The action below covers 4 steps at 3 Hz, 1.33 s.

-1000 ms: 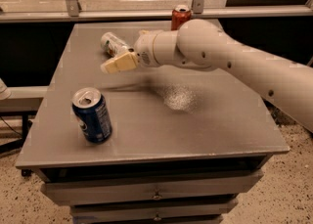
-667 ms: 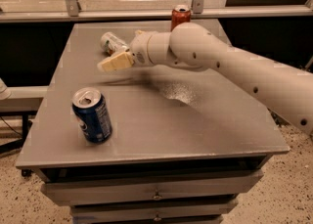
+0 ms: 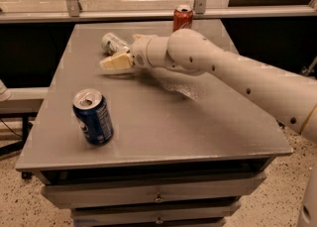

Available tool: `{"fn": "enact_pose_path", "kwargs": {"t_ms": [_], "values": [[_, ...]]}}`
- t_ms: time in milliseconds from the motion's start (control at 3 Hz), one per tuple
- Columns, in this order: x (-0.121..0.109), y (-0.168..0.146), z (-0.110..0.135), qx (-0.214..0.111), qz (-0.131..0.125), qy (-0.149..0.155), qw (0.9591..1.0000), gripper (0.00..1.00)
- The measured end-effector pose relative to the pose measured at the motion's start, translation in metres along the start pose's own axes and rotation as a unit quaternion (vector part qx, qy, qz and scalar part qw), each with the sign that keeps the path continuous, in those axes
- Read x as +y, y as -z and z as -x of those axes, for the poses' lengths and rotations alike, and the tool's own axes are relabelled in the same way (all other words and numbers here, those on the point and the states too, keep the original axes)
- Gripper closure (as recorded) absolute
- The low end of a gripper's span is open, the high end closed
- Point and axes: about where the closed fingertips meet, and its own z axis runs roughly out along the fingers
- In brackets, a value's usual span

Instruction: Pick 7up can

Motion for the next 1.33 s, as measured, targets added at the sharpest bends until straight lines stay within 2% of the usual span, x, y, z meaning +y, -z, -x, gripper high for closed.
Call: {"fn": "enact_pose_path", "kwargs": {"t_ms": [667,1000,1333], "values": [[0.006,0.019,0.019,-0.020,-0.006,0.018,0.9996,0.64],[0.011,0.037,0.030,-0.018,-0.005,0.029,0.9994,0.85],[0.014,0.056,0.042,-0.015,-0.003,0.043,0.9990,1.00]]}}
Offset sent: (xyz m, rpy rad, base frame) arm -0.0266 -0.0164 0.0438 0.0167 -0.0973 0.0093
